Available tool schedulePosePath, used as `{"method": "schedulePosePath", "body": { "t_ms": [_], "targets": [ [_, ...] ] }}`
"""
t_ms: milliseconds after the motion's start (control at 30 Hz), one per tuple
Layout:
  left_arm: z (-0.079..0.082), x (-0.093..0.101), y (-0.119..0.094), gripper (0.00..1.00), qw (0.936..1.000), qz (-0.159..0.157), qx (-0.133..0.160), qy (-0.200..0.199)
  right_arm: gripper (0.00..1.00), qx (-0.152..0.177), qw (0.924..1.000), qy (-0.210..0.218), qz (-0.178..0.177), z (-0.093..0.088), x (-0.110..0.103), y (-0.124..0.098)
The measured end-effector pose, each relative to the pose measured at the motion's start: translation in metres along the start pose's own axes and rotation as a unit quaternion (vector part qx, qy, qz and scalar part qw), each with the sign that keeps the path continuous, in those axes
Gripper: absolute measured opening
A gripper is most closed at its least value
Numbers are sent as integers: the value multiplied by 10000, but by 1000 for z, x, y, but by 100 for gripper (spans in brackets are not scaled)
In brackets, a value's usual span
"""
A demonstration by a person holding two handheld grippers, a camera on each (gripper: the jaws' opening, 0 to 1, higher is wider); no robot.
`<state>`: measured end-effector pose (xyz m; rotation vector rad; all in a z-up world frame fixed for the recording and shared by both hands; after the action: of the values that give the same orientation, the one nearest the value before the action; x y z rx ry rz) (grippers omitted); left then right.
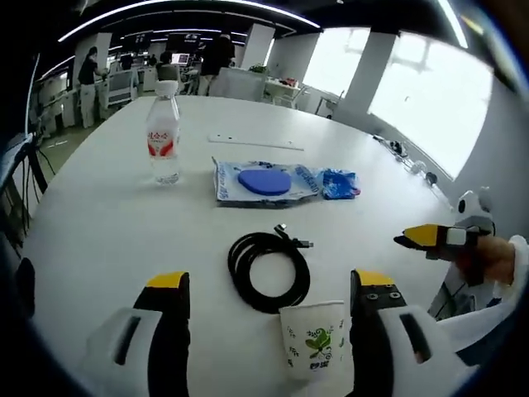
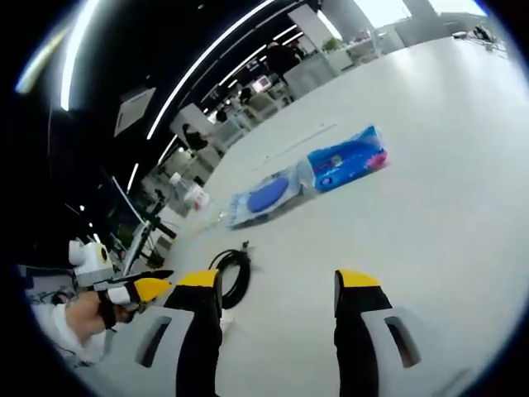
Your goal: Arrange the tabletop items into an orderly group along one side of the table until the central work area is clear of visible clutter.
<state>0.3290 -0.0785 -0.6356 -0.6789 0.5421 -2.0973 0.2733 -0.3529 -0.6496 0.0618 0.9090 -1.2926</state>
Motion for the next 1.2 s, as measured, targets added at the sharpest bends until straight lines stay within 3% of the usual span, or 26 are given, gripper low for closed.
{"method": "schedulePosePath", "body": {
  "t_ms": [33,100,167,267,467,700,800,967,1067,1200],
  "targets": [
    [-3,3,-1,81,10000,-21,-74,57,53,-5,10000,4,-11,0,1,0],
    [-16,8,-2,78,9984,43,-540,147,53,-22,10000,11,-31,-1,2,1],
    [-21,15,0,77,9991,-6,-410,45,53,-31,10000,22,-58,-2,4,1],
    [-31,24,0,77,9986,-12,-515,-142,52,-47,9999,12,-99,-3,5,1],
    [-44,38,8,73,9969,-186,-755,104,51,-32,9999,36,-101,-2,5,1],
    [-56,41,16,67,9958,-50,-910,41,51,-58,9999,58,-129,-4,7,-1],
    [-61,40,15,57,9943,22,-1038,244,51,-72,9999,71,-140,-5,7,-1],
    [-65,37,15,53,9948,103,-1008,126,50,-123,9997,165,-151,-10,7,-1],
    [-67,34,14,41,9941,151,-1041,258,49,-138,9997,142,-111,-11,5,-1],
    [-67,33,13,40,9950,156,-952,249,48,-138,9998,133,-87,-11,3,-1]
  ]
}}
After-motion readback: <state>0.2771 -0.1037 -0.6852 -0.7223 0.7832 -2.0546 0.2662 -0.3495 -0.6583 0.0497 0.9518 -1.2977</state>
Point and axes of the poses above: the point that each gripper's makers call its tool centre point, and the gripper's own axes: y roughly forward along the fingers, x roughly to its right, z roughly out of its top, the point moved 8 cm from there along -y, roughly backward along the fingers, and after that the axes turned 4 degrees about x, right-handed, at the moved point
